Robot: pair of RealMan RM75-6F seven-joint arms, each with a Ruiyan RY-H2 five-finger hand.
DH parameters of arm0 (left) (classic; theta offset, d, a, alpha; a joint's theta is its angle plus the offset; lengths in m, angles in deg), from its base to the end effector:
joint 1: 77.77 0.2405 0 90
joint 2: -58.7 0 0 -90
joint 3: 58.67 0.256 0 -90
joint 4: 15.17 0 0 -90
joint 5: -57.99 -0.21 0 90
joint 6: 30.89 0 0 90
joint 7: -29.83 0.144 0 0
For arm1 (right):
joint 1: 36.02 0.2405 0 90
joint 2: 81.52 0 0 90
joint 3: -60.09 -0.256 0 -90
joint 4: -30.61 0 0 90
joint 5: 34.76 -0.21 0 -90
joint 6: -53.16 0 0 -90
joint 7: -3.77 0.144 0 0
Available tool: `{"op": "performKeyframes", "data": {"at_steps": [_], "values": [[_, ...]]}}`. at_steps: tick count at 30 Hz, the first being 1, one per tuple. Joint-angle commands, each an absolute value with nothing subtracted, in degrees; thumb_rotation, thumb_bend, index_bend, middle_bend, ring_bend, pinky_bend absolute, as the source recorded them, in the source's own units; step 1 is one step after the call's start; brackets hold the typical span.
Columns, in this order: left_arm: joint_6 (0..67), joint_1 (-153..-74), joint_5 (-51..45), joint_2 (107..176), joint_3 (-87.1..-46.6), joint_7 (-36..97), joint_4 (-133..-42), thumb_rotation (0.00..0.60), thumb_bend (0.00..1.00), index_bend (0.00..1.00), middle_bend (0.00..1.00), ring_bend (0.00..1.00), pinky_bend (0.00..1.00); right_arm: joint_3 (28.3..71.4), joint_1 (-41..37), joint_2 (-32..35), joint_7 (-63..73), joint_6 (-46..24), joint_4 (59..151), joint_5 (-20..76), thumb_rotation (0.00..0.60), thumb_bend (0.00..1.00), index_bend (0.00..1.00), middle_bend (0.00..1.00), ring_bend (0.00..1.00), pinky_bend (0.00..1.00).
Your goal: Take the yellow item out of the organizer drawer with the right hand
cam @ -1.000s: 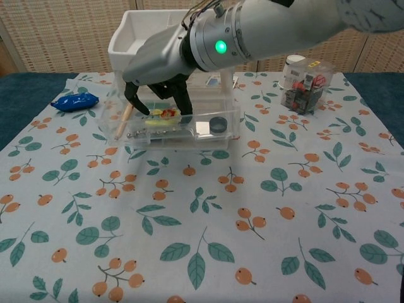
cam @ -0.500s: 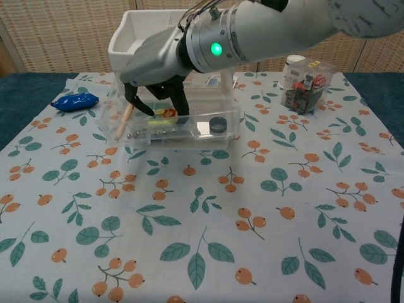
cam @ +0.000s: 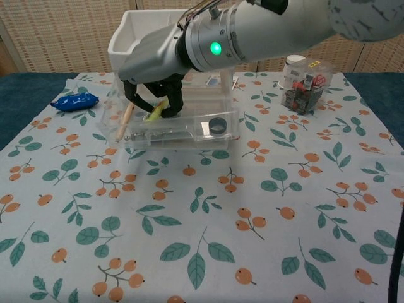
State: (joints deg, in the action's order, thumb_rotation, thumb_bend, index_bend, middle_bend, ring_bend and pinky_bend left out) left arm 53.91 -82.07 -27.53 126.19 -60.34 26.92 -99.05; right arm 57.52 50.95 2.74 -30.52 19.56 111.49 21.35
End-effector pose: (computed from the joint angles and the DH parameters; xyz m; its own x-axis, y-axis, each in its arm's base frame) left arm -0.3394 0.1753 0.1520 0.4298 0.0251 0.9026 0.9025 0.0166 -0.4303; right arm 0.0601 -0.3857 -0.0381 0.8743 0.1563 0.4595 -0.1357 -0.8302 0.5407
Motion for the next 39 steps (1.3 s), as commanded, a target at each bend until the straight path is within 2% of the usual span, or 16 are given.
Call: {"op": "performKeyframes", "data": {"at_steps": [1, 14, 24, 31, 39], "values": [[53.89, -82.05, -27.48, 126.19, -60.35, 26.92, -99.02, 0.600, 0.22, 0.14, 0.18, 0.16, 0.10, 57.37, 50.70, 2.91, -30.34, 19.30, 111.25, 21.80, 0.600, 0.55, 0.54, 1.00, 1.00, 1.00], [54.08, -82.24, -27.74, 125.83, -60.56, 27.29, -99.63, 0.600, 0.22, 0.14, 0.18, 0.16, 0.10, 55.18, 48.01, -1.00, -28.36, 15.10, 115.35, 25.57, 0.600, 0.58, 0.56, 1.00, 1.00, 1.00], [54.11, -83.05, -28.93, 125.53, -60.71, 28.61, -101.20, 0.600, 0.22, 0.14, 0.18, 0.16, 0.10, 54.61, 39.77, -12.43, -25.83, 4.38, 128.41, 32.96, 0.600, 0.58, 0.56, 1.00, 1.00, 1.00], [54.16, -83.78, -29.82, 125.27, -60.92, 29.77, -102.64, 0.600, 0.22, 0.14, 0.18, 0.16, 0.10, 57.22, 30.37, -20.89, -21.96, -4.17, 136.28, 40.66, 0.600, 0.58, 0.56, 1.00, 1.00, 1.00], [53.74, -84.92, -30.75, 125.43, -61.18, 31.54, -104.56, 0.600, 0.22, 0.14, 0.18, 0.16, 0.10, 62.40, 19.37, -23.16, -17.34, -11.41, 136.47, 48.51, 0.600, 0.58, 0.56, 1.00, 1.00, 1.00]]}}
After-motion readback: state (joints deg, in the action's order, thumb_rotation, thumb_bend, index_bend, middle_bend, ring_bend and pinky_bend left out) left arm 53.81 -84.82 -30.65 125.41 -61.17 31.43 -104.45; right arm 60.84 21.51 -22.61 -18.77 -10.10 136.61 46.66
